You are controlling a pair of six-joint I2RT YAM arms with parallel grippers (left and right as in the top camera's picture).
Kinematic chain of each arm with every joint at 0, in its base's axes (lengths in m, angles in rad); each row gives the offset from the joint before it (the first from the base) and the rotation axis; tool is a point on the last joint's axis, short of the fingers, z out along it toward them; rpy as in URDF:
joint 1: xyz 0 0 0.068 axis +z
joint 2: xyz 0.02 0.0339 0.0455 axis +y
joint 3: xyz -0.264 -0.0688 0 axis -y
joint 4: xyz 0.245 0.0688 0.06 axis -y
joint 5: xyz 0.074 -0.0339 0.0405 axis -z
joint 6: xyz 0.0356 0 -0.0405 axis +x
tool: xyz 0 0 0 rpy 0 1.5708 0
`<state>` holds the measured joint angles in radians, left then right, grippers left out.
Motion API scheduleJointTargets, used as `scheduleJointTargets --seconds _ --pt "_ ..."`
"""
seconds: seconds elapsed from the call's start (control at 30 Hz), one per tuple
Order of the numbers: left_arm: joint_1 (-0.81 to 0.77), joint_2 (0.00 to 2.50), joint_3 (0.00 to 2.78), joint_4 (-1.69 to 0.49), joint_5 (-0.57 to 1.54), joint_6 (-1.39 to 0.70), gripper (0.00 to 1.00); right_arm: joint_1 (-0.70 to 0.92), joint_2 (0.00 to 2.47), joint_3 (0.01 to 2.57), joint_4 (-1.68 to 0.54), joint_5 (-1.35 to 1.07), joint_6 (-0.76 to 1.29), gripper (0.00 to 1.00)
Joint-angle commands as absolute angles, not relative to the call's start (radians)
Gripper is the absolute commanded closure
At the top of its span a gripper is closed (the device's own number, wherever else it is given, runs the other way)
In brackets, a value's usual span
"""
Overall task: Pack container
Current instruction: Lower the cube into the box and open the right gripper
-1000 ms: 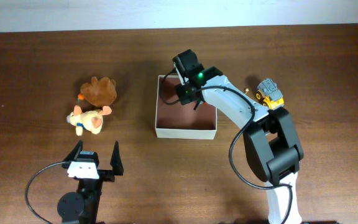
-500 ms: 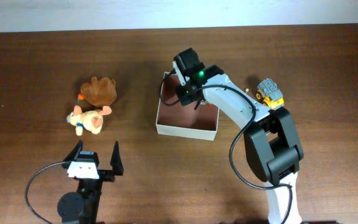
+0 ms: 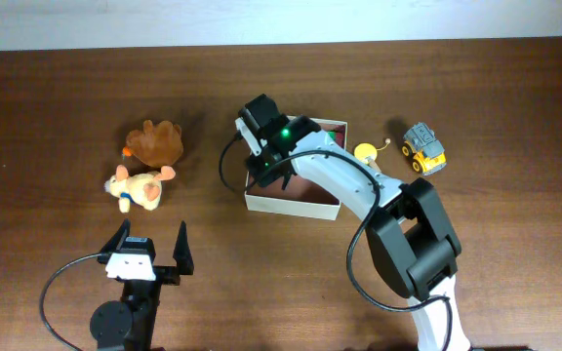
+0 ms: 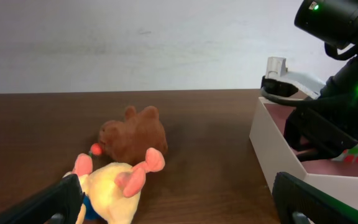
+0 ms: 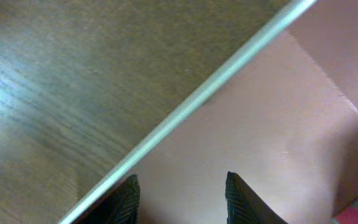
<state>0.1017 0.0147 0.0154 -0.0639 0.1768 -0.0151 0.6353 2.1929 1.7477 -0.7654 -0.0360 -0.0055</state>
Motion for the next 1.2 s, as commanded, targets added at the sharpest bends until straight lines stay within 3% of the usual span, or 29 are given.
scheduleJointTargets --seconds 0.0,0.67,1.17 --pt "0.108 0.005 0.009 -0.064 0.188 -0.006 0.01 0.661 2.2 1.768 -0.779 -0.066 -0.023 0.6" --pt "0.108 0.005 0.009 -0.064 0.188 -0.006 0.01 0.672 2.2 1.768 -0.85 -0.042 -0.049 0.59" --pt "0.108 0.005 0.009 -0.064 0.187 -0.006 0.01 0.668 2.2 1.768 -0.974 -0.103 -0.239 0.59"
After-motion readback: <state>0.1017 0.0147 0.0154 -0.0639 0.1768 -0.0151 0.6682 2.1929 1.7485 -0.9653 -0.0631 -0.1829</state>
